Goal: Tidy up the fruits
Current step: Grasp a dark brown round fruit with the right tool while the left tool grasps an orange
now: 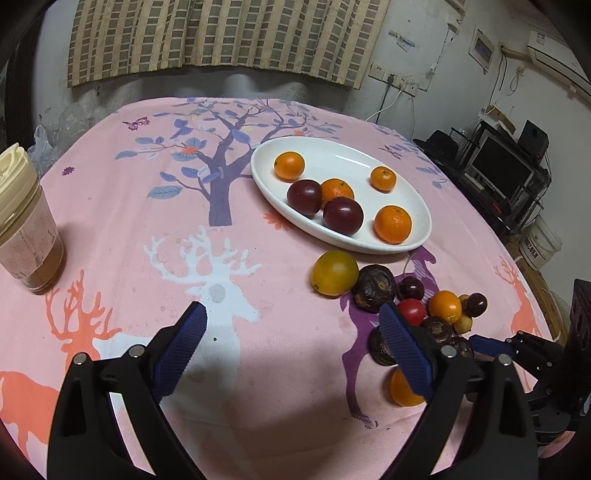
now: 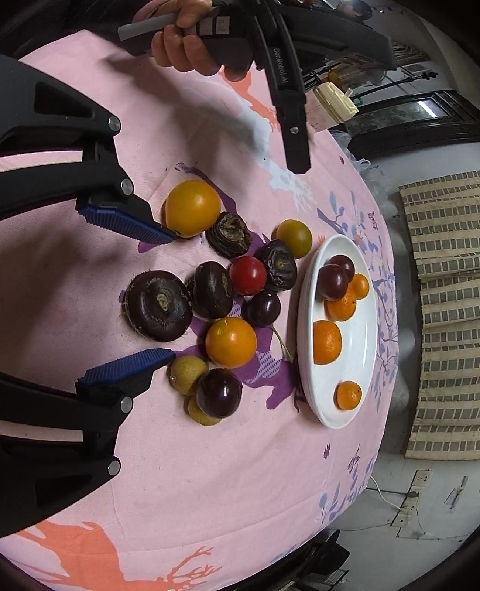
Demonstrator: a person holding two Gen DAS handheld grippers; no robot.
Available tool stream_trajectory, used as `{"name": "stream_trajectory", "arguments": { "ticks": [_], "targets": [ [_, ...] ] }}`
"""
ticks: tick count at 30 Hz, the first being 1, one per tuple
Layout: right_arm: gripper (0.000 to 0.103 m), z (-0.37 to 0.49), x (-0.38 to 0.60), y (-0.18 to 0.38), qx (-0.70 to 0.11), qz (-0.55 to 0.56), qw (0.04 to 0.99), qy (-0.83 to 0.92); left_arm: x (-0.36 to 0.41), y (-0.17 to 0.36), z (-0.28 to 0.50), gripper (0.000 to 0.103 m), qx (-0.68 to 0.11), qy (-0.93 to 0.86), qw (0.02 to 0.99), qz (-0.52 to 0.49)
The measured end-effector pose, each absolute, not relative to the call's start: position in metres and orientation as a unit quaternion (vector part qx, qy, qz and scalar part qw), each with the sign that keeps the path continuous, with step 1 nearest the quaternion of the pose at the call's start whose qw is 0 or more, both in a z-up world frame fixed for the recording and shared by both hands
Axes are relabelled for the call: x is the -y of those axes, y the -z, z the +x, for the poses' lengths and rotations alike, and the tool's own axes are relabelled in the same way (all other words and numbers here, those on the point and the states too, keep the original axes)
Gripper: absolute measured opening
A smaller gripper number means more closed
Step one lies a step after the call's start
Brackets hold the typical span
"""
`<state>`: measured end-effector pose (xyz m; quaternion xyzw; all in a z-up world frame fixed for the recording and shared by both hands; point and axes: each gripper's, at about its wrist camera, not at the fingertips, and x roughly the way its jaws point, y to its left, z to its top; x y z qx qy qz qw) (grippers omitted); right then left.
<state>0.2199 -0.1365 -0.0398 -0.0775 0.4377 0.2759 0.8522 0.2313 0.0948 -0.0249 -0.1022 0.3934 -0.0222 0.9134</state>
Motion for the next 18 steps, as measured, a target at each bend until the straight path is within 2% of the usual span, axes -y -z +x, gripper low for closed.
{"name": "stream_trajectory", "arguments": {
  "ticks": [9,11,18],
  "targets": [
    [0.052,0.228,0.138,0.047,-0.462,-0.070,0.843,-0.265,-0.092,0.022,0.230,0.092,-0.392,0.030,0.914,-0.103],
    [0.042,0.229,0.140,0.047,-0.462,-0.063,0.844,-0.266,-0.091,0.021,0.229,0.092,-0.391,0.030,0.914,-0.101],
    [0.041,0.232,0.157,0.037,-0.444,-0.007,0.849,-0.287,-0.074,0.026,0.226,0.092,-0.414,0.084,0.903,-0.083]
  ]
}}
